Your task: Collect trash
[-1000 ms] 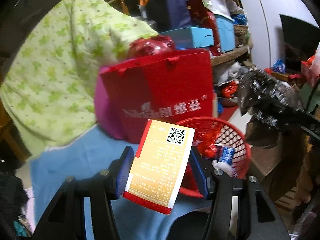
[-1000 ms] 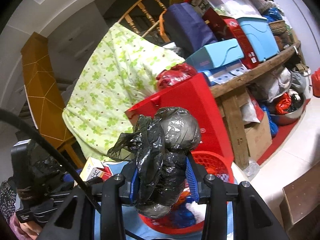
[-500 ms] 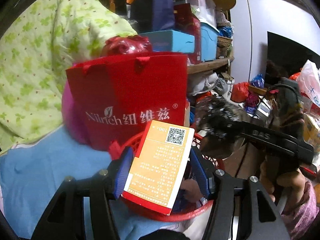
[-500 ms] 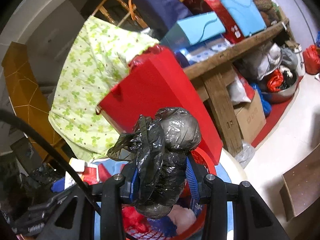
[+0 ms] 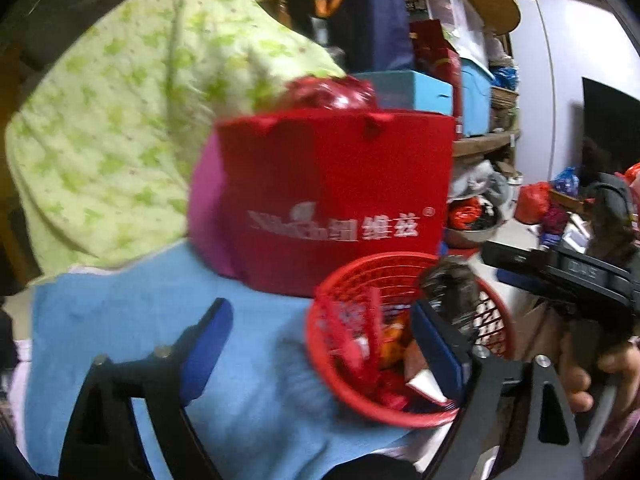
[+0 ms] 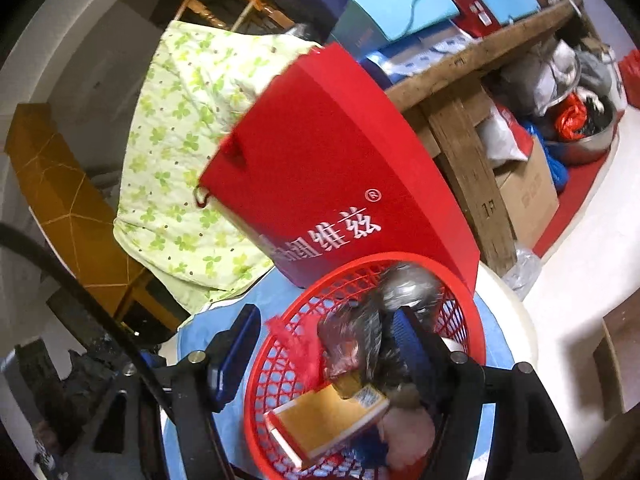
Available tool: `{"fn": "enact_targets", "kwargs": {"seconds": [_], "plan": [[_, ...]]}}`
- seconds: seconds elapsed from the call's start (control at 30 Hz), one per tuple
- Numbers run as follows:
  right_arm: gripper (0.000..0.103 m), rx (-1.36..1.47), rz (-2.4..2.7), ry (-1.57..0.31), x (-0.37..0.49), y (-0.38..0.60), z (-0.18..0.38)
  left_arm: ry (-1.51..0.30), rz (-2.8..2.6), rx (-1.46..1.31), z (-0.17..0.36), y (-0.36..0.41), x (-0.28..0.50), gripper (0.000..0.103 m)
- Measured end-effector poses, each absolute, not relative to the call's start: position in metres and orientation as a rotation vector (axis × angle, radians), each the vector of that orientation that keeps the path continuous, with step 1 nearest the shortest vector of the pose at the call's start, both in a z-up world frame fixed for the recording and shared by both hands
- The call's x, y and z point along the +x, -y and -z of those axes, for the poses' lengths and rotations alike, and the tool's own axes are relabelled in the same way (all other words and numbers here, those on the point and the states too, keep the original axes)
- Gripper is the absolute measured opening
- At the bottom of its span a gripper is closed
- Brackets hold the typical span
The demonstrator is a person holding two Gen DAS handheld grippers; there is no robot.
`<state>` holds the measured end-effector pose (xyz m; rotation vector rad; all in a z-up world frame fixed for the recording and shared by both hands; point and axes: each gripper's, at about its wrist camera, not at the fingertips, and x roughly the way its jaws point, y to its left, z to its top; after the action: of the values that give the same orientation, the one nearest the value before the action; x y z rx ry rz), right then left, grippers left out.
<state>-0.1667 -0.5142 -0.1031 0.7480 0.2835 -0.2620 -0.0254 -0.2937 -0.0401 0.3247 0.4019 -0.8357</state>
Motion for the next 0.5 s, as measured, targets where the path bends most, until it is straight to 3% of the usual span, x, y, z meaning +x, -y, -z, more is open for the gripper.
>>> {"fn": "enact_targets", "kwargs": {"seconds": [0.17, 0.5], "plan": [[0.073, 0.646, 0.284, -0.293, -0.183, 0.479, 0.083, -0.366, 0.755, 0.344, 0.029, 0.258, -0.031, 0.096], [0.073, 0.403, 0.314, -0.262, -0.205, 0.398, 0.03, -0.362, 0.609, 0.334, 0.01, 0.199, -0.041, 0.098]]}}
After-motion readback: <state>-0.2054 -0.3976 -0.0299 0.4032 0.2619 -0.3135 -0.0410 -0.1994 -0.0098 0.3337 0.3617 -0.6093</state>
